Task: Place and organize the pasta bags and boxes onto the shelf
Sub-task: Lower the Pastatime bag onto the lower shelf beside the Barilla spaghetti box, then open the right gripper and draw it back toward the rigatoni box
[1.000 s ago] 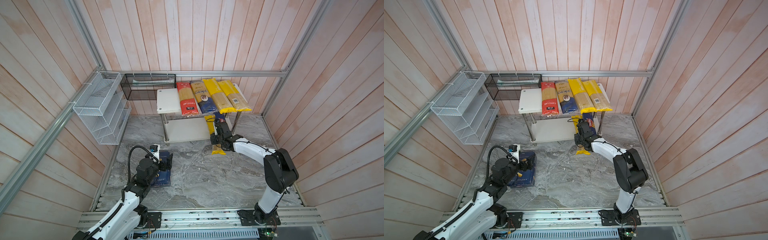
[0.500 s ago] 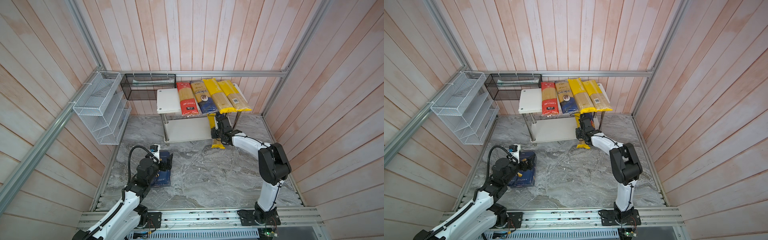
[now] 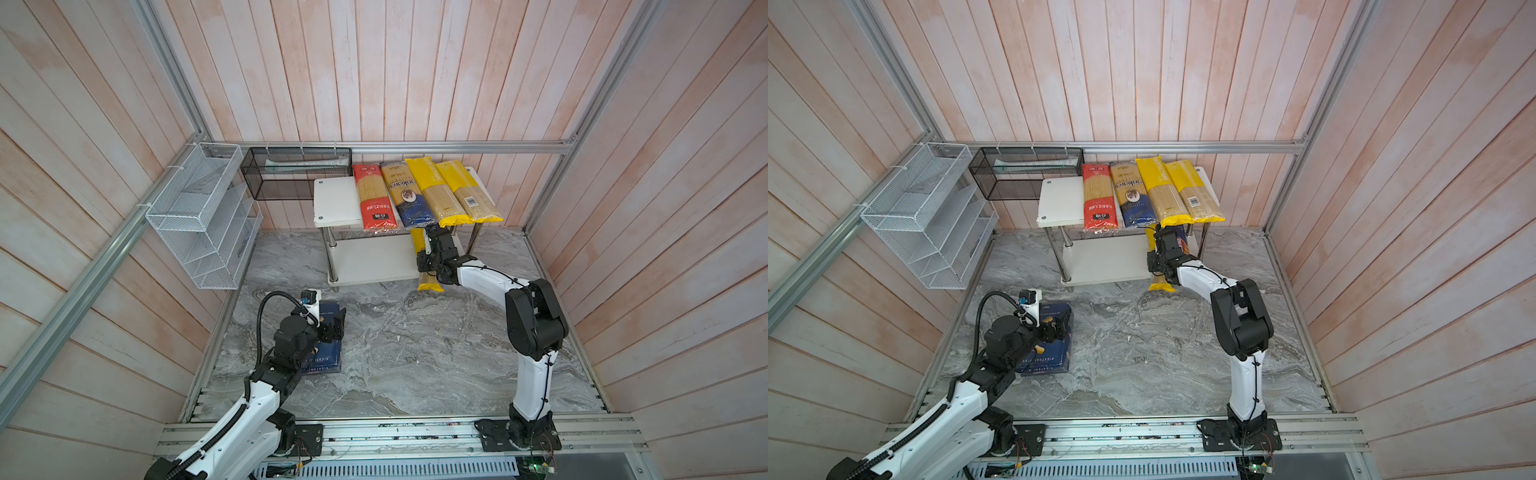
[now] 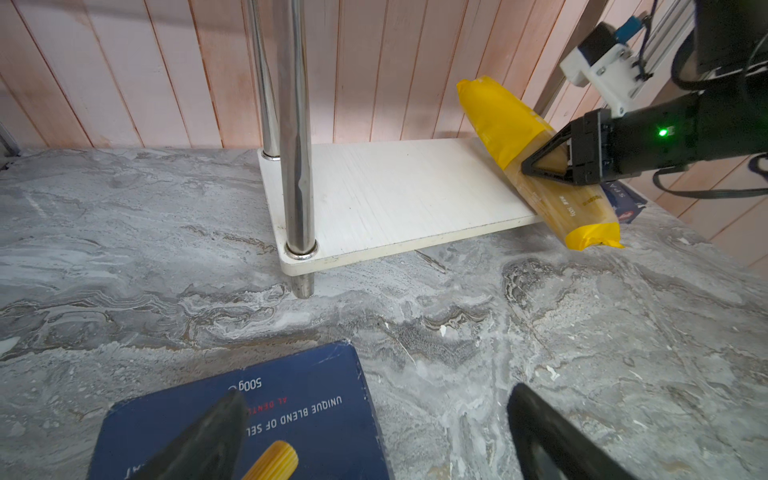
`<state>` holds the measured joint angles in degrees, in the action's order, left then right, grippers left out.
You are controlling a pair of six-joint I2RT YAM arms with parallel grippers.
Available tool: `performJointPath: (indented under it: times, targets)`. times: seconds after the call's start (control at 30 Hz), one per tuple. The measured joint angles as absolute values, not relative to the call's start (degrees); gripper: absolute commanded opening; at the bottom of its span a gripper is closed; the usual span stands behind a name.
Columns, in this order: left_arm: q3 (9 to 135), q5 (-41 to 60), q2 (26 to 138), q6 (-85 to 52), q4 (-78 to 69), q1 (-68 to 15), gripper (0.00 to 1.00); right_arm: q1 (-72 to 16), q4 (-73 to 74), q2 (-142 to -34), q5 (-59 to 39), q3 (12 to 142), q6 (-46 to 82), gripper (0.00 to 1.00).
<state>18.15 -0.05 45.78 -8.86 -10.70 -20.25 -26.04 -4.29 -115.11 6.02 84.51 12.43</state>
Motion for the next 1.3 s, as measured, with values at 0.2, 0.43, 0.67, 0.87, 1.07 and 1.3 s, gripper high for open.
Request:
performJointPath:
  times: [0.2, 0.43, 0.67, 0.87, 1.07, 1.3]
  targets:
    - [18.09, -0.05, 44.29, -8.86, -10.72, -20.25, 1.00, -25.91, -4.01, -115.24, 5.87, 84.51, 13.06, 0.12]
    - [18.06, -0.03, 44.29, -8.86, -10.70, -20.25, 1.00, -25.71, -3.84, -115.39, 5.85, 84.53, 13.41, 0.20]
    - [17.87, -0.03, 44.29, -8.86, -10.70, -20.25, 1.00, -25.65, -3.81, -115.42, 5.69, 84.55, 13.67, 0.28]
    - [17.87, -0.05, 44.27, -8.86, -10.70, -20.25, 1.00, -25.43, -1.52, -115.37, 5.69, 84.33, 14.72, 0.46]
    - [17.87, -0.27, 44.27, -8.88, -10.70, -20.25, 1.00, -25.34, 1.19, -114.45, 5.08, 83.46, 15.00, 0.52]
    - [17.96, -3.68, 45.91, -11.05, -10.07, -20.14, 0.99, -25.91, 1.32, -107.59, 3.57, 76.71, 15.00, 0.54]
